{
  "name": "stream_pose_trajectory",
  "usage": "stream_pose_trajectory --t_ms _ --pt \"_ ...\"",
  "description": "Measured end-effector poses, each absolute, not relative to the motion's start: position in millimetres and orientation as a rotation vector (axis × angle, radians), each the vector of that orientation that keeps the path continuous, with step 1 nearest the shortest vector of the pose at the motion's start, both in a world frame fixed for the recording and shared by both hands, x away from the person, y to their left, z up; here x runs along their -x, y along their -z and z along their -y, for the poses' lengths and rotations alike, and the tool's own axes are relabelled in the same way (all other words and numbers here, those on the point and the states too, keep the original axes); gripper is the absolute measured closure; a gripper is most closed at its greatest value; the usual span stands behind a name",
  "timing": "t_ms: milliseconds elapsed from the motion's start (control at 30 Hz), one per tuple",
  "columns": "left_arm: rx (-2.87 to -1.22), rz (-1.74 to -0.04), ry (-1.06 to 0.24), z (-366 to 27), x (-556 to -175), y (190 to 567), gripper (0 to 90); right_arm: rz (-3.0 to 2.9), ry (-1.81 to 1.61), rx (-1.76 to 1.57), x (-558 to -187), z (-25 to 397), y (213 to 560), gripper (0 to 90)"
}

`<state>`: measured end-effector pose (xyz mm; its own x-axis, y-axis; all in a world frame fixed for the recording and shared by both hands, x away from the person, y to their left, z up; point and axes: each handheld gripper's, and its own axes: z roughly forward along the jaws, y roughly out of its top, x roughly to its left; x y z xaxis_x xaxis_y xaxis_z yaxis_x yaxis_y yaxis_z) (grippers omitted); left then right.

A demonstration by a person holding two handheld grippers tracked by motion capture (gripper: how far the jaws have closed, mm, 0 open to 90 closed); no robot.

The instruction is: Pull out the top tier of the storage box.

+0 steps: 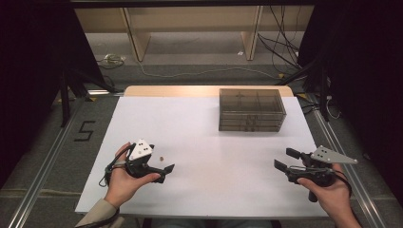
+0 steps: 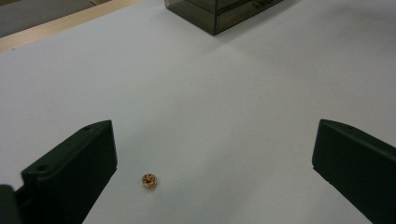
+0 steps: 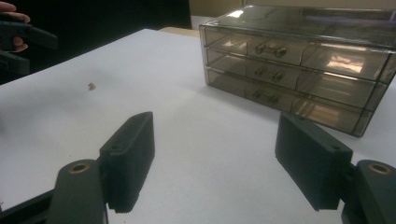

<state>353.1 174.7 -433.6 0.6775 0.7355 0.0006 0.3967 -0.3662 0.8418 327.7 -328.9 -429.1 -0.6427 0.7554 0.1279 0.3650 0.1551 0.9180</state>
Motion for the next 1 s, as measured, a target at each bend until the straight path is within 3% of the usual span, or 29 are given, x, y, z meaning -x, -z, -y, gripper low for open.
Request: stream_pose_trajectory --t_ms 433,533,667,1000 --pt "-2.068 -0.865 -0.501 -176 -354 438 0.0 -2.127 -1.362 -0.991 -331 317 431 27.1" --pt "-2.081 -0.863 -0.506 -177 -354 439 0.0 -2.13 -1.299 -0.94 -331 311 430 29.9" --pt "-2.077 -0.865 -0.528 -177 -355 438 0.4 -2.105 -1.091 -0.809 -341 294 429 43.4" --pt "-2.087 -0.878 -0.555 -179 -358 440 1.7 -2.049 -0.773 -0.568 -384 263 430 55.9"
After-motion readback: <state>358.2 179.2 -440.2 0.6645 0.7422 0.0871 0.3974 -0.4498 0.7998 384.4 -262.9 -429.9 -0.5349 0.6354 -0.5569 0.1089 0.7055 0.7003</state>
